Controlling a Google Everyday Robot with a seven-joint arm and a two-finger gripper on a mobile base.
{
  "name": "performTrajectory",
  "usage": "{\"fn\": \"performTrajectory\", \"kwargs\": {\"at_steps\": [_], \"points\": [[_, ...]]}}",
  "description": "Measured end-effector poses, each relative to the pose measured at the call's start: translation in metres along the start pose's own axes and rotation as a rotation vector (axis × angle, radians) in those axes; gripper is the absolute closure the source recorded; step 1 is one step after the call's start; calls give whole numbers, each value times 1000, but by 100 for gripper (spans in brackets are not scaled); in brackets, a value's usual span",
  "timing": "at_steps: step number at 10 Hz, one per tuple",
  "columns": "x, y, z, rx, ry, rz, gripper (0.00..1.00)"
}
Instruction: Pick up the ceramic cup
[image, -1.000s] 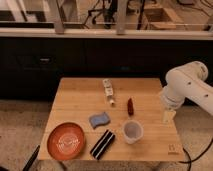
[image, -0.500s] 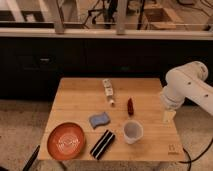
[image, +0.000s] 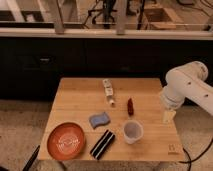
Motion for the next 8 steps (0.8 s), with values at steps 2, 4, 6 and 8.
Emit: {"fn": "performTrajectory", "kwargs": {"at_steps": [2, 4, 6, 8], "points": [[-1, 1, 1, 0, 2, -4, 20], [-20, 7, 6, 2, 13, -48, 20], [-48, 11, 12, 6, 24, -101, 20], [-53, 15, 17, 2, 27, -128, 20]]}}
